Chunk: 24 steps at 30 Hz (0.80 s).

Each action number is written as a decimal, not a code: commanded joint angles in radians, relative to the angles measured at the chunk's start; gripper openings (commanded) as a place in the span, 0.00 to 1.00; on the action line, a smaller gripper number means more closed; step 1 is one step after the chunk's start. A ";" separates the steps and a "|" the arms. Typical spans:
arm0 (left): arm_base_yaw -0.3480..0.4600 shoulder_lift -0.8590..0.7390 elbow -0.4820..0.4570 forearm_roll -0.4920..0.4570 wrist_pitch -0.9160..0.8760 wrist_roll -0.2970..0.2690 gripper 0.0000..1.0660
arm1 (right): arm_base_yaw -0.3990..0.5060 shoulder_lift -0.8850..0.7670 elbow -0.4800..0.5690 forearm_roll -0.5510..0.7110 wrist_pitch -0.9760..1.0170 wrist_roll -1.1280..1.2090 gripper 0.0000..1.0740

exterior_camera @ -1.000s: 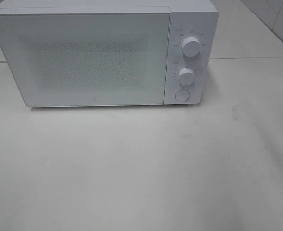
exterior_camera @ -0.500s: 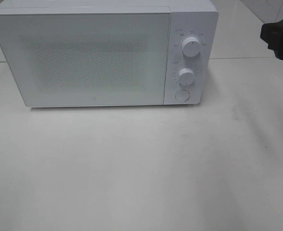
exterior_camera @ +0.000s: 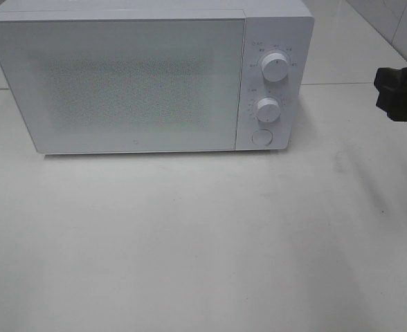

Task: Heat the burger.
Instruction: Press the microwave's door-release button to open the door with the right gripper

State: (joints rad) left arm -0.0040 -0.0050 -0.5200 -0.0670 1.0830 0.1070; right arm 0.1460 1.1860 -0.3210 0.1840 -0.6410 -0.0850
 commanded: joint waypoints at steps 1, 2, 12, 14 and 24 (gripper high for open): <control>0.004 -0.019 0.003 -0.005 -0.014 -0.003 0.92 | 0.036 0.026 0.034 0.056 -0.085 -0.044 0.70; 0.004 -0.019 0.003 -0.005 -0.014 -0.003 0.92 | 0.052 0.033 0.041 0.070 -0.106 -0.063 0.70; 0.004 -0.019 0.003 -0.005 -0.014 -0.003 0.92 | 0.277 0.147 0.067 0.341 -0.313 -0.243 0.70; 0.004 -0.019 0.003 -0.005 -0.014 -0.003 0.92 | 0.339 0.186 0.067 0.433 -0.371 -0.272 0.70; 0.004 -0.019 0.003 -0.005 -0.014 -0.003 0.92 | 0.522 0.302 0.065 0.578 -0.529 -0.289 0.70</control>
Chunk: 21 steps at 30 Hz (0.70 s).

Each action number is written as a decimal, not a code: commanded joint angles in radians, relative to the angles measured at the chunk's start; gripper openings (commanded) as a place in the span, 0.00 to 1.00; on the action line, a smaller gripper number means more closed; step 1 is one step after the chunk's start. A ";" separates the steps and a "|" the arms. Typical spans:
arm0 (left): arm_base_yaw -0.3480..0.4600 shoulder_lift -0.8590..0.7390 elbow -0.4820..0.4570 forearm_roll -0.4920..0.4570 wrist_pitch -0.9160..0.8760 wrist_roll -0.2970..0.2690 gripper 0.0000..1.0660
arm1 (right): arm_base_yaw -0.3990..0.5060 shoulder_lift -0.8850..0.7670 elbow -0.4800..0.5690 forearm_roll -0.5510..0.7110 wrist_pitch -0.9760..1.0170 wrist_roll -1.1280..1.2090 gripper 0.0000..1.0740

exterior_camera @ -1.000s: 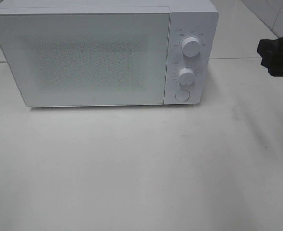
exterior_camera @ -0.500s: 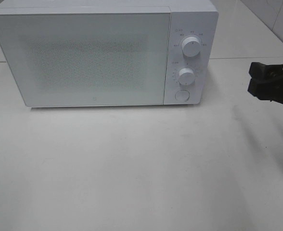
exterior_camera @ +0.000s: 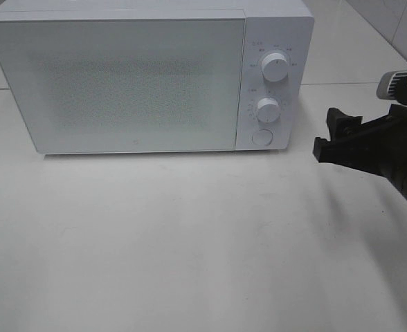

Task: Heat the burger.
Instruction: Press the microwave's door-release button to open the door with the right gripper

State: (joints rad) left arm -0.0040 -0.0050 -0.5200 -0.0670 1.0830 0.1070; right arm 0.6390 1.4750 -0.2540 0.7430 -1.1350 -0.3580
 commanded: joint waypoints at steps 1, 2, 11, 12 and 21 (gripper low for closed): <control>0.004 -0.019 0.003 -0.005 -0.014 -0.003 0.92 | 0.064 0.036 -0.009 0.049 -0.044 -0.016 0.70; 0.004 -0.019 0.003 -0.005 -0.014 -0.003 0.92 | 0.064 0.036 -0.009 0.049 -0.044 -0.016 0.70; 0.004 -0.019 0.003 -0.005 -0.014 -0.003 0.92 | 0.181 0.133 -0.066 0.104 -0.047 -0.015 0.70; 0.004 -0.019 0.003 -0.005 -0.014 -0.003 0.92 | 0.206 0.154 -0.080 0.137 -0.049 -0.015 0.70; 0.004 -0.019 0.003 -0.005 -0.014 -0.003 0.92 | 0.293 0.243 -0.134 0.210 -0.047 -0.015 0.70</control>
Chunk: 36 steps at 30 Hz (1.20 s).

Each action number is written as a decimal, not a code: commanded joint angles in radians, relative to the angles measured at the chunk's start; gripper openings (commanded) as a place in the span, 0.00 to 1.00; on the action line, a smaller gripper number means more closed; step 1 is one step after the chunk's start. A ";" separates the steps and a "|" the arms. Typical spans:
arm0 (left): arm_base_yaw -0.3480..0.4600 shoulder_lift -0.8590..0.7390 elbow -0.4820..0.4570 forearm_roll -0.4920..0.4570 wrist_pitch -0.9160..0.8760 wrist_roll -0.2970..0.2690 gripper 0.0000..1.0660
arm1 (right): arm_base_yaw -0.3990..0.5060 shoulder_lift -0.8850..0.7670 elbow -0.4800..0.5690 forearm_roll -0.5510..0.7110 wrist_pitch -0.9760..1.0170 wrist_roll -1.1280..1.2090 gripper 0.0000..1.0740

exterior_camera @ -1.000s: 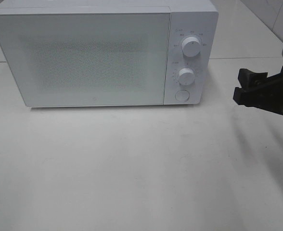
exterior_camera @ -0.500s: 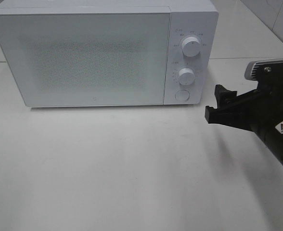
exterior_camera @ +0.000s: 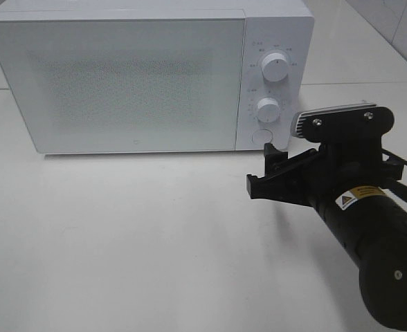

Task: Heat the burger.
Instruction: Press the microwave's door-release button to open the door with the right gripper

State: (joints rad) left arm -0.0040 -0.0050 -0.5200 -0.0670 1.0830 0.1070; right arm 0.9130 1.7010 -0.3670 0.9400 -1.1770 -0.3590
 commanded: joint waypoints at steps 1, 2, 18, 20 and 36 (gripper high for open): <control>0.004 -0.019 0.003 -0.005 -0.014 -0.003 0.92 | 0.019 0.017 -0.021 0.013 -0.005 -0.014 0.70; 0.004 -0.019 0.003 -0.005 -0.014 -0.003 0.92 | 0.022 0.022 -0.025 0.018 -0.005 -0.014 0.70; 0.004 -0.019 0.003 -0.005 -0.014 -0.003 0.92 | 0.032 0.024 -0.034 0.022 0.026 0.331 0.70; 0.004 -0.019 0.003 -0.005 -0.014 -0.003 0.92 | 0.032 0.024 -0.034 0.023 0.028 0.410 0.70; 0.004 -0.019 0.003 -0.005 -0.014 -0.003 0.92 | 0.032 0.024 -0.034 0.064 0.092 1.181 0.53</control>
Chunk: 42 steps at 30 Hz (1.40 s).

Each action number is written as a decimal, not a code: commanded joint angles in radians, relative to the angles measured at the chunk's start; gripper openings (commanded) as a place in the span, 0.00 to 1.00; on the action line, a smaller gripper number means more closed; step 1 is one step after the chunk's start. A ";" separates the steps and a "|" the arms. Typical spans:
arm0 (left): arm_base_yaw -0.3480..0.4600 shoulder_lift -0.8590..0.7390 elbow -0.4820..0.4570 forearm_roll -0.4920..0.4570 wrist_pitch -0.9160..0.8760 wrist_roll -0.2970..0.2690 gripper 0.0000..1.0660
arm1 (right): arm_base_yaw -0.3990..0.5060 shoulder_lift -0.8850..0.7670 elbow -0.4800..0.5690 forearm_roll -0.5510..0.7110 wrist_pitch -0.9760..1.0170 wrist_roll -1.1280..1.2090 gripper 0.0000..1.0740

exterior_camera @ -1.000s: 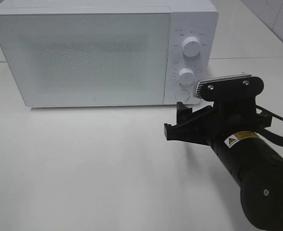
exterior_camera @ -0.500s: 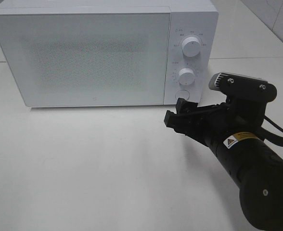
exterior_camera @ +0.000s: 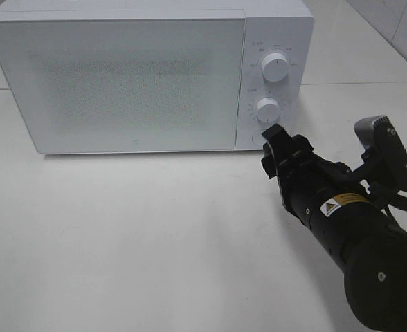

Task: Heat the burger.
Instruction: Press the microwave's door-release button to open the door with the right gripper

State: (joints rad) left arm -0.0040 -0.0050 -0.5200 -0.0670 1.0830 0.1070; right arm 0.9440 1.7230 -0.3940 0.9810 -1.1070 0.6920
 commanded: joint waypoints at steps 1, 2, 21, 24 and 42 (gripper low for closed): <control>0.004 -0.019 0.003 -0.005 -0.014 -0.003 0.92 | 0.001 0.002 -0.007 0.033 0.031 0.172 0.51; 0.004 -0.019 0.003 -0.005 -0.014 -0.003 0.92 | 0.001 0.002 -0.007 0.050 0.044 0.239 0.46; 0.004 -0.019 0.003 -0.005 -0.014 -0.003 0.92 | 0.001 0.002 -0.007 0.045 0.051 0.559 0.00; 0.004 -0.019 0.003 -0.005 -0.014 -0.003 0.92 | -0.002 0.002 -0.007 0.045 0.053 0.556 0.00; 0.004 -0.019 0.003 -0.005 -0.014 -0.003 0.92 | -0.166 0.015 -0.077 -0.130 0.086 0.530 0.00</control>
State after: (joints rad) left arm -0.0040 -0.0050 -0.5200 -0.0670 1.0830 0.1070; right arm 0.7850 1.7400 -0.4630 0.8700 -1.0250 1.2390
